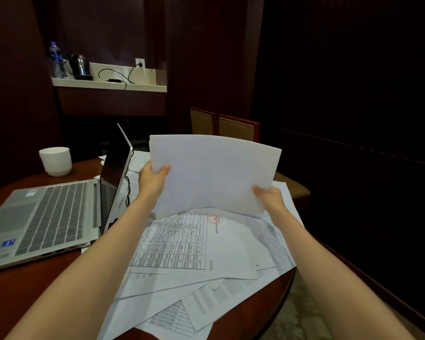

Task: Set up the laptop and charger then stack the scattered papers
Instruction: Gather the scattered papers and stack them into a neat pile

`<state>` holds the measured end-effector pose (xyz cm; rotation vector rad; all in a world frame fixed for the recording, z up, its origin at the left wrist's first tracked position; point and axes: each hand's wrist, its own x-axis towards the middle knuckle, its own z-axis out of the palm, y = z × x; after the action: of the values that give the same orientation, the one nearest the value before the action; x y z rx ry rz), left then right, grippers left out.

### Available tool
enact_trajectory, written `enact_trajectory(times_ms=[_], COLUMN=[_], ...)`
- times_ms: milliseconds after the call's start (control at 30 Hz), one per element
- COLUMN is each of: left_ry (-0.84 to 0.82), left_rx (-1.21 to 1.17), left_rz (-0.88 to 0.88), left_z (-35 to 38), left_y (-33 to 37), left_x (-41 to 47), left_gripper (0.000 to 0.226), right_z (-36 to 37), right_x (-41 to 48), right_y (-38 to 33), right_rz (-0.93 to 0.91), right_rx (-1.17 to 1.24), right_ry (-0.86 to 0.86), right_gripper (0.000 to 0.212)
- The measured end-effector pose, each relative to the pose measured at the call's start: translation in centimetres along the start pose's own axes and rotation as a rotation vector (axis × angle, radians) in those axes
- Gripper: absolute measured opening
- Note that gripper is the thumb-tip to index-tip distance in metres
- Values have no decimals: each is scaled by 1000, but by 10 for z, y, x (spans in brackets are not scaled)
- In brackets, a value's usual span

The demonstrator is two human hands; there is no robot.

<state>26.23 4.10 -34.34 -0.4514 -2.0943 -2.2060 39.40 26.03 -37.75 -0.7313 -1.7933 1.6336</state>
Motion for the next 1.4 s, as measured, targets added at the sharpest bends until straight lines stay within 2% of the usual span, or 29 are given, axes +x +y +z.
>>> enact_trajectory(times_ms=[167,267,333,433,500,533,567,600,633,700,767,833,933,1067,1133,1200,1300,1400], left_ry=[-229,-287,-300,-279,-269,-271,-276,-267,-252,-220,-258,-298,-339,-395,-445,-543,-715,-759], left_rx=[201,242,261,259,276,288,299,319,346,463,611,703,822,1104,1228,1217,936,740], left_rz=[-35,-40,-44,-100,-163,-186,-199,-217,-236,-245,-231,-216,-221,-72,32,88,-18,-74], left_z=[3,2,-2,-6,-10,-11,-14,-15,-16,-17,-17,-16,-16,-12,-4,6,21,27], left_y=[-2,-4,-6,-9,-13,-15,-21,-26,-30,-30,-31,-33,-34,-32,-32,-32,-33,-31], left_x=[-3,-6,-5,-5,-5,-6,-2,1,4,0,-1,1,1,-6,-8,-10,-19,-24], left_gripper=[44,41,38,35,29,32,46,66,75,56,40,36,40,48,48,41,36,29], right_z=[-4,-14,-21,-36,-45,-48,-51,-52,-53,-54,-53,-50,-45,-42,-42,-43,-45,-48], right_x=[10,14,14,10,5,5,6,5,2,-3,-6,-3,8,7,6,7,2,-4], right_y=[-9,-9,-8,-5,-2,1,4,7,7,6,4,4,10,15,16,16,10,6], right_rz=[35,105,166,318,396,415,422,417,425,460,455,426,378,360,381,416,437,436], right_rx=[47,44,-2,-184,-295,-352,-396,-399,-366,-278,-250,-252,-290,-388,-391,-389,-442,-463], right_ry=[199,197,119,-35,-150,-183,-217,-250,-301,-429,-519,-521,-437,-555,-613,-658,-743,-816], right_gripper=[19,10,10,28,17,22,27,26,20,4,10,23,48,28,27,25,16,16])
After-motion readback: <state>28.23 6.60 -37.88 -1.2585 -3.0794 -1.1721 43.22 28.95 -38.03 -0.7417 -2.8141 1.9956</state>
